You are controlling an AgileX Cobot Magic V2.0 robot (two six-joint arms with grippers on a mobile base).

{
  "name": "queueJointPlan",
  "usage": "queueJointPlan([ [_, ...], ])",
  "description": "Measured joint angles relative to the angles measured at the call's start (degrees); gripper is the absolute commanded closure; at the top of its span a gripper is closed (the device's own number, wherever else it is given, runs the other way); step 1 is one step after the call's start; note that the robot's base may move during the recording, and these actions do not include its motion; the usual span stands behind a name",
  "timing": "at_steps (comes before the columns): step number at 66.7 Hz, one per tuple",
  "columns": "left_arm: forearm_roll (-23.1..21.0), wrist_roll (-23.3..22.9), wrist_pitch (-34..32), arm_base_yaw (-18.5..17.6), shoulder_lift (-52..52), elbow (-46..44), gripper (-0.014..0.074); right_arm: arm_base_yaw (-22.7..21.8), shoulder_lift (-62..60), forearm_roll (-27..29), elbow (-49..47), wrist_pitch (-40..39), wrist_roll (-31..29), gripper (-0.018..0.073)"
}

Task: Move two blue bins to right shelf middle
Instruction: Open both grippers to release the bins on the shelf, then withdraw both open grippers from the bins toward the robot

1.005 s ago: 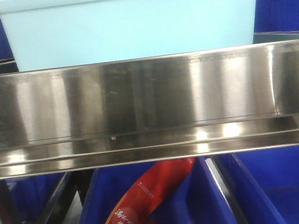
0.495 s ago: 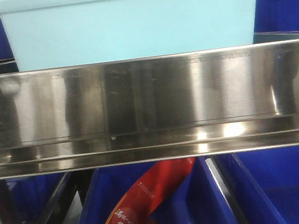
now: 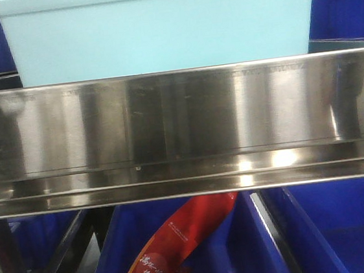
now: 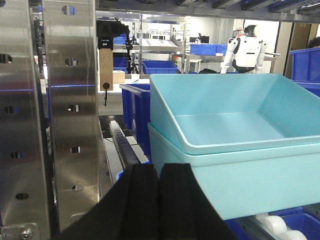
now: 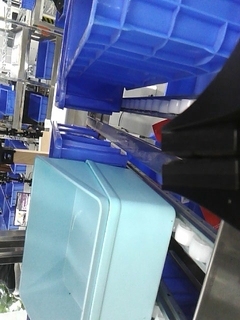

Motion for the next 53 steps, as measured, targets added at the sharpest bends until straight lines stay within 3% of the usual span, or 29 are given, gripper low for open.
queueJointPlan([
  [17, 0.0, 0.0, -0.1, 0.0, 0.0, 0.3, 0.0708, 0.0, 0.0, 0.0, 0.0, -0.1, 0.0, 0.0713],
  [23, -1.9, 0.3, -0.3, 0.4, 0.0, 1.0, 0.0708, 0.0, 0.0, 0.0, 0.0, -0.1, 0.0, 0.0713],
  [45, -4.1, 4.2, -3.2, 12.6, -7.5, 12.6, 0.0708, 0.0, 0.0, 0.0, 0.0, -0.2, 0.0, 0.0713],
  [53, -4.4, 4.5, -5.6, 15.4, -9.6, 17.9, 0.0708, 0.0, 0.0, 0.0, 0.0, -0.5, 0.0, 0.0713],
])
